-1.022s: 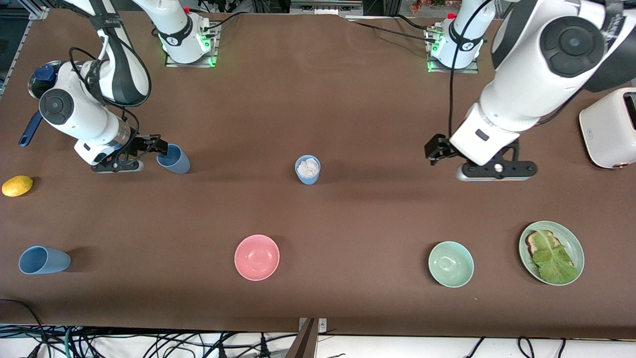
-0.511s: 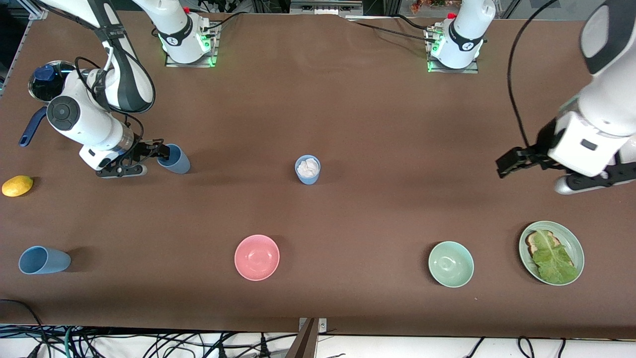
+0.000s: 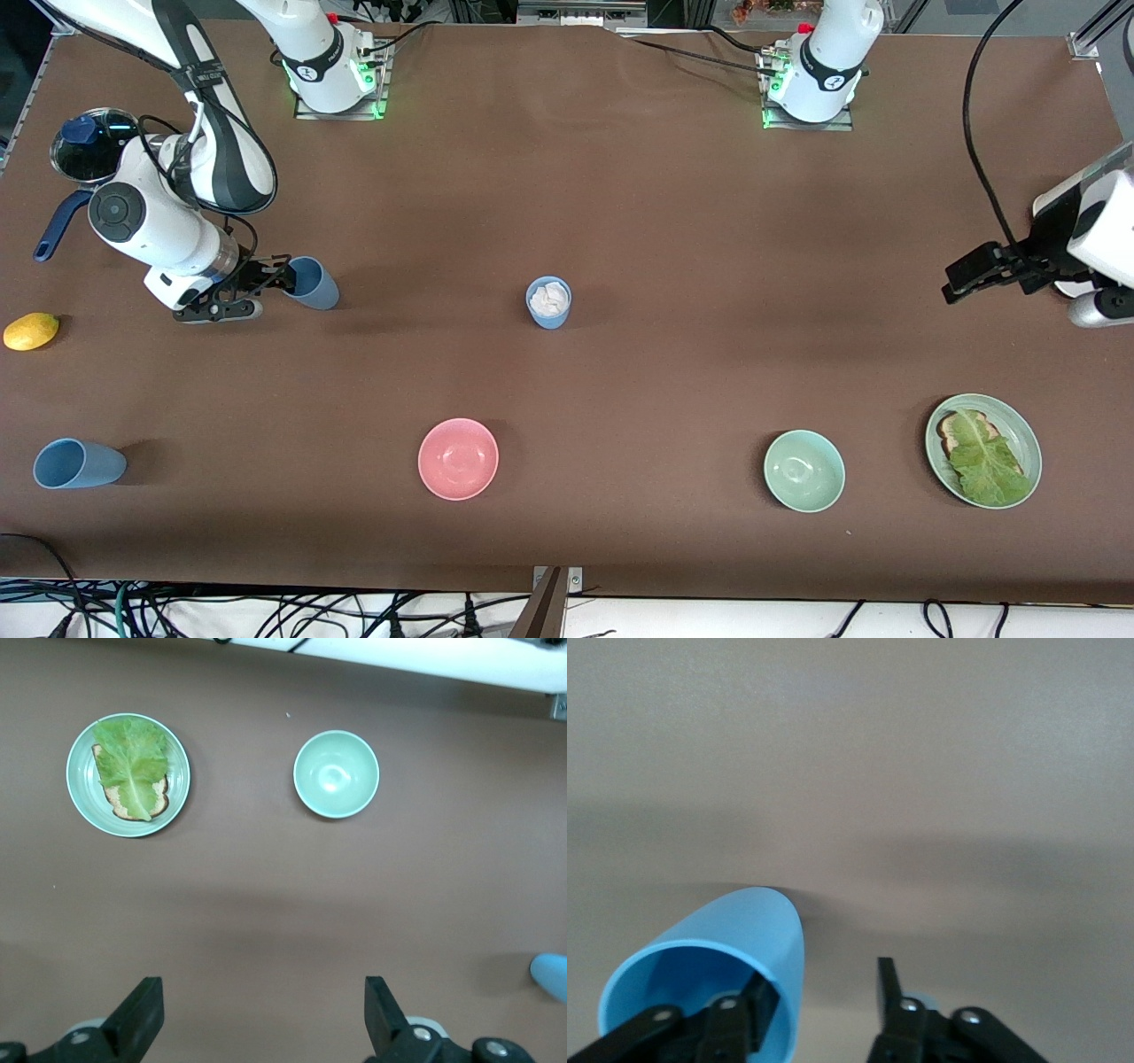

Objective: Stack blue cups with both arms
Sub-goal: 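Grasp the empty blue cup with the right gripper while the left withdraws, then lift the cup and carry it over the tissue cup, then lower the held cup into the tissue cup with the right gripper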

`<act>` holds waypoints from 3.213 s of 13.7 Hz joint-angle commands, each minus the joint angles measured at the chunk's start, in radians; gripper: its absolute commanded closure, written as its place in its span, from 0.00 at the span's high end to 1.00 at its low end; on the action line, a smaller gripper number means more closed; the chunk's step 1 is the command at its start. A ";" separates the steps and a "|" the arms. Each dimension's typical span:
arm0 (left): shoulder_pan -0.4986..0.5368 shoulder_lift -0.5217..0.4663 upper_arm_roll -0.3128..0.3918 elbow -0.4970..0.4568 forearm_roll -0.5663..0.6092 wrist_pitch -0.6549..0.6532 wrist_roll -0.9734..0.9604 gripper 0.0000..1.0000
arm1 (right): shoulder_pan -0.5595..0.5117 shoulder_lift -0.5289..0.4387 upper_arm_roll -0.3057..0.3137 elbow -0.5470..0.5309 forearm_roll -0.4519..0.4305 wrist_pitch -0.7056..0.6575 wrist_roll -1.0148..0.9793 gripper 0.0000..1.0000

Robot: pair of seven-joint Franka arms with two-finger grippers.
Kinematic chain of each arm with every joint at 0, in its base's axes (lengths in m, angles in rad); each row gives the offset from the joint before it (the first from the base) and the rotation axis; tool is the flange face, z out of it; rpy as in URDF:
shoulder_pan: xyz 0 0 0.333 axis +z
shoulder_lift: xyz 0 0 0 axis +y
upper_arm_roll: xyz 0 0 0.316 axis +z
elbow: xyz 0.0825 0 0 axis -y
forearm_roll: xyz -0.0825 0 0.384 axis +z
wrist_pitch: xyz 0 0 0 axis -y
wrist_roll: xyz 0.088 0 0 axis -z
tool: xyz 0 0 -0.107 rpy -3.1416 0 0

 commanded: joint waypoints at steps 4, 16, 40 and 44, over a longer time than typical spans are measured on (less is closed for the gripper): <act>0.027 -0.149 -0.005 -0.161 -0.030 -0.010 0.068 1.00 | -0.002 -0.009 0.013 0.004 0.006 0.001 0.003 0.00; 0.049 -0.220 -0.005 -0.164 -0.018 -0.128 0.219 1.00 | 0.043 -0.015 0.095 0.380 0.013 -0.349 0.070 0.00; 0.046 -0.215 -0.004 -0.163 -0.015 -0.190 0.214 1.00 | 0.626 0.285 0.083 0.843 0.003 -0.436 1.032 0.00; 0.052 -0.200 -0.005 -0.160 -0.020 -0.190 0.222 1.00 | 0.637 0.299 0.085 0.836 -0.016 -0.409 1.052 0.00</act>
